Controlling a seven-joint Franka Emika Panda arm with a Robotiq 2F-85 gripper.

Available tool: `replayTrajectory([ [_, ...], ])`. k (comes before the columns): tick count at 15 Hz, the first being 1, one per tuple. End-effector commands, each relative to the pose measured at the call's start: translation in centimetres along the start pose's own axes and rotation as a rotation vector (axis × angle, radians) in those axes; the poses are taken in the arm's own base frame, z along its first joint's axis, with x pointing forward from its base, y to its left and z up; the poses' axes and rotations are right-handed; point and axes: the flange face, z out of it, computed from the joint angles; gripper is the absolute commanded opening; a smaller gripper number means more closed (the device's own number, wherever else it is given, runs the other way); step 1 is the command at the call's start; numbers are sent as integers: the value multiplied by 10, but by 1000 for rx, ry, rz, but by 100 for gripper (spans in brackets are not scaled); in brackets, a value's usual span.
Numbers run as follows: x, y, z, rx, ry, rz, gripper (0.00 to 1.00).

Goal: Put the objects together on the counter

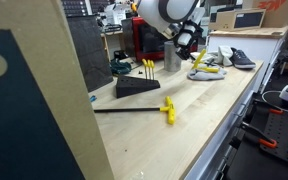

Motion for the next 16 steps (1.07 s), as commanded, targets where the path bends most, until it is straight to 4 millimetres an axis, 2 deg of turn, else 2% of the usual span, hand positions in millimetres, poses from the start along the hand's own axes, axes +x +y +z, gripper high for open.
replayTrajectory([
  [1, -14, 12, -62, 203, 8, 12, 100],
  [6, -32, 25, -141, 481, 64, 24, 100],
  [8, -33, 33, -164, 585, 101, 22, 100],
  [11, -31, 47, -190, 691, 152, 29, 100],
  [16, -28, 58, -213, 789, 225, 55, 100],
])
